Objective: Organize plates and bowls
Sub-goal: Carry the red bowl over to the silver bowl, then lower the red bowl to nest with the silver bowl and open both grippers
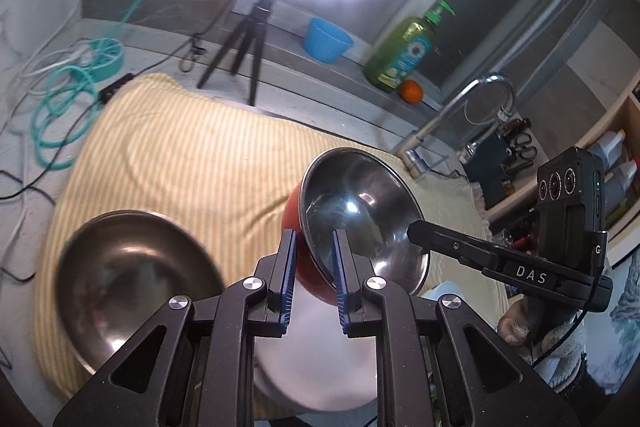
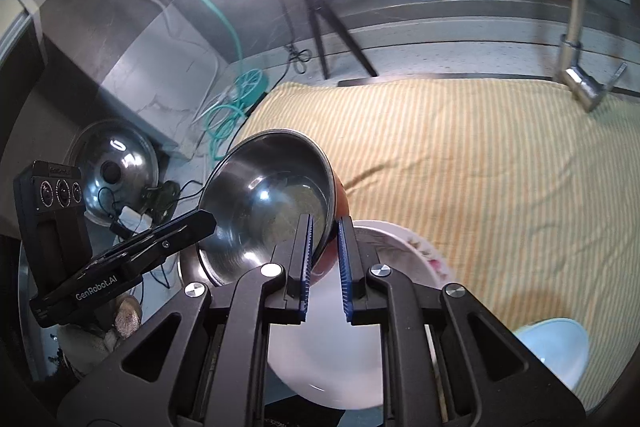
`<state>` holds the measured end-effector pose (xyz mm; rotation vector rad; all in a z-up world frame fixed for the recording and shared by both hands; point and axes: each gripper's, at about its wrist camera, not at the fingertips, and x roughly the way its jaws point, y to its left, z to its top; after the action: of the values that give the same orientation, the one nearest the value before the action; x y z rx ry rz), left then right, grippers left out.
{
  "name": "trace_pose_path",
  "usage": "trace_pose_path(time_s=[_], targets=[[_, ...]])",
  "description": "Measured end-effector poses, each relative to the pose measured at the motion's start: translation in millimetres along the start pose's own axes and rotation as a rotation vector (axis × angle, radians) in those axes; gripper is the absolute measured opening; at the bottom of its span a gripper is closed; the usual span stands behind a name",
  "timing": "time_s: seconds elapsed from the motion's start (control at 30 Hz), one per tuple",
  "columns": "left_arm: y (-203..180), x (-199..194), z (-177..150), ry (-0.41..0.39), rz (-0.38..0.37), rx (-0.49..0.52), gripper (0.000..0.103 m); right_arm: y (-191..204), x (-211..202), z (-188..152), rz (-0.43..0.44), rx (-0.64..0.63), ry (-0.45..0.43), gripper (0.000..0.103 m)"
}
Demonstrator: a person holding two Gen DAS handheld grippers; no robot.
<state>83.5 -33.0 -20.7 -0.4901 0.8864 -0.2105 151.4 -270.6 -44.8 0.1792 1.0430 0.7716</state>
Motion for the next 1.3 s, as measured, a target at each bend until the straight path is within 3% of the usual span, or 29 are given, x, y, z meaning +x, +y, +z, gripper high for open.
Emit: trace_pose_path(time_s=[0.5, 0.83, 1.3], targets=[[79.0, -41.5, -22.2, -0.033, 0.138, -0.132, 0.015, 89.4, 75.9, -5.9, 0.055, -0.166, 0.126, 0.013], [107.6, -37.3, -37.6, 0.009, 0.18, -0.17, 0.015, 103.9, 117.2, -17.3, 0.003, -0.221, 0.21, 0.013], [118.1, -30.4, -41.8, 0.036, 0.204, -0.169, 0.015, 111.1, 134.4, -22.7, -0.042, -0.27, 0.234, 0.013]])
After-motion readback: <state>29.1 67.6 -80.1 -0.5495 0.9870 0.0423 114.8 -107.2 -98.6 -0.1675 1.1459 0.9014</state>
